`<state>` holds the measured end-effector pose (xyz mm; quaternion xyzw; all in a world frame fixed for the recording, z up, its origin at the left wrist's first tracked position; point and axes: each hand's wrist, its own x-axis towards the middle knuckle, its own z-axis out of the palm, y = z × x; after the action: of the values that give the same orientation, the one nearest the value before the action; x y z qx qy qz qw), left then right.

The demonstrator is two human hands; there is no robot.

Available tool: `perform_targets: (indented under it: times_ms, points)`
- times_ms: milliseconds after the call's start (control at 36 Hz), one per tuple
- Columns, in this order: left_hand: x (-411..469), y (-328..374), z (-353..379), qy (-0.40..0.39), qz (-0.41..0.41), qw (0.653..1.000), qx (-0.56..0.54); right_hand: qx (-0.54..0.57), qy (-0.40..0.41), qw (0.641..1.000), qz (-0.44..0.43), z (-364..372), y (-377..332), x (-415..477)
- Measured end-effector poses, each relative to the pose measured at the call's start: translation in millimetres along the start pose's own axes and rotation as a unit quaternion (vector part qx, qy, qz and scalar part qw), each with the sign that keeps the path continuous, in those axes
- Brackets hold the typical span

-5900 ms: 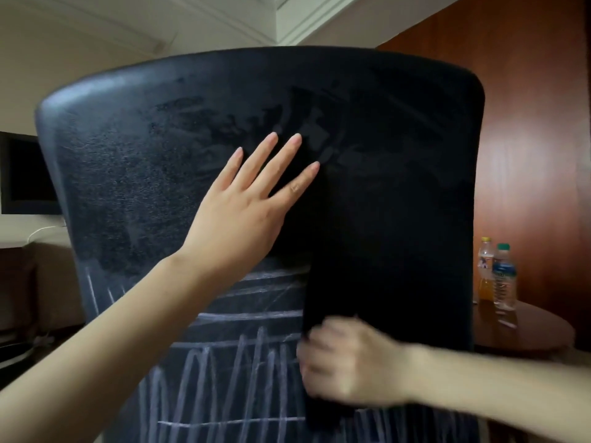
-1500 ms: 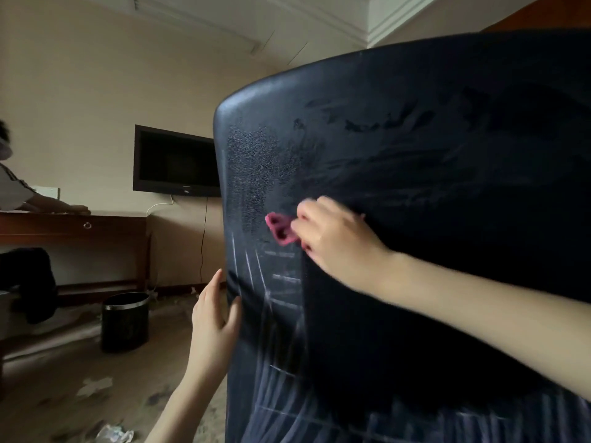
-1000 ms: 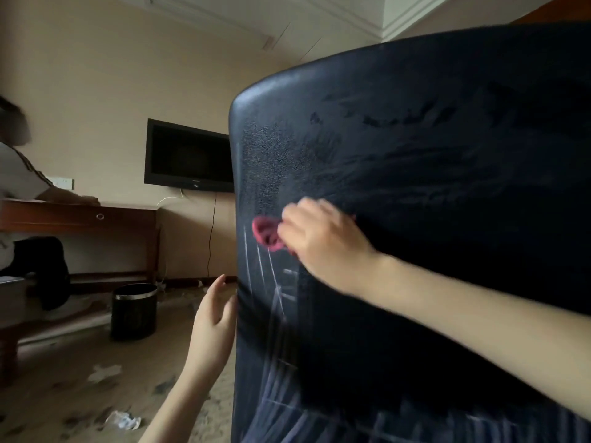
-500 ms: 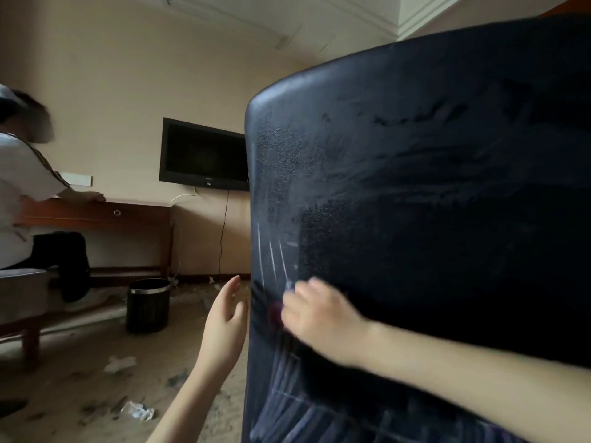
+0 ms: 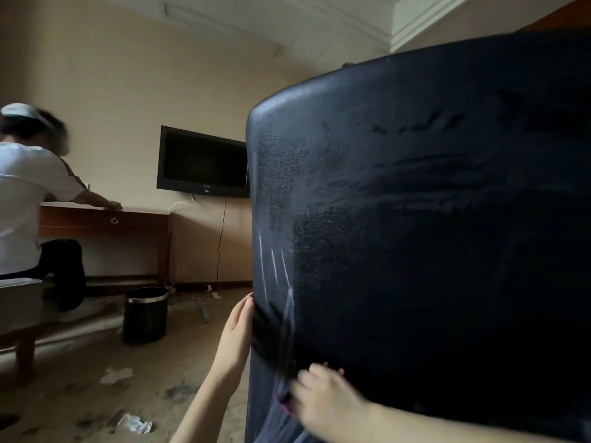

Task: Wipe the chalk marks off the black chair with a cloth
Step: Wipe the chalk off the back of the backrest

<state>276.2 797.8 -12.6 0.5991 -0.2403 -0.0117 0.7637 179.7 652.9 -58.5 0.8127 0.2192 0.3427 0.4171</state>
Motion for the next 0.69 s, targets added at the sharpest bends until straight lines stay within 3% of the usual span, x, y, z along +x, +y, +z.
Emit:
perform_targets:
  times_ms: [167, 278, 389, 472, 528, 583, 611, 694]
  points:
    - [-1, -2, -13, -0.045, -0.015, 0.999, -0.009, 0.034, 0.14, 0.987, 0.067, -71, 87, 66]
    - [-4, -2, -13, -0.051, -0.014, 0.998, -0.018, -0.076, 0.151, 0.979, 0.115, -102, 141, 99]
    - [-7, -4, -10, -0.053, -0.005, 0.998, -0.033, -0.111, 0.158, 0.971, 0.143, -89, 129, 95]
    - [-7, -5, -11, -0.059, -0.001, 0.997, -0.043, -0.086, 0.094, 0.987, 0.096, -60, 78, 71]
    - [-8, -3, -12, -0.069, -0.003, 0.997, -0.041, -0.083, -0.059, 0.995, 0.023, -29, 28, 43]
    - [-8, -2, -13, -0.083, -0.003, 0.996, -0.033, -0.042, -0.199, 0.979, 0.014, 1, -10, 16]
    - [-8, -2, -14, -0.089, -0.002, 0.996, -0.028, -0.014, -0.215, 0.977, 0.011, 8, -15, 11]
    - [-7, -4, -16, -0.096, -0.012, 0.995, -0.027, -0.013, -0.088, 0.994, -0.064, -7, 7, 23]
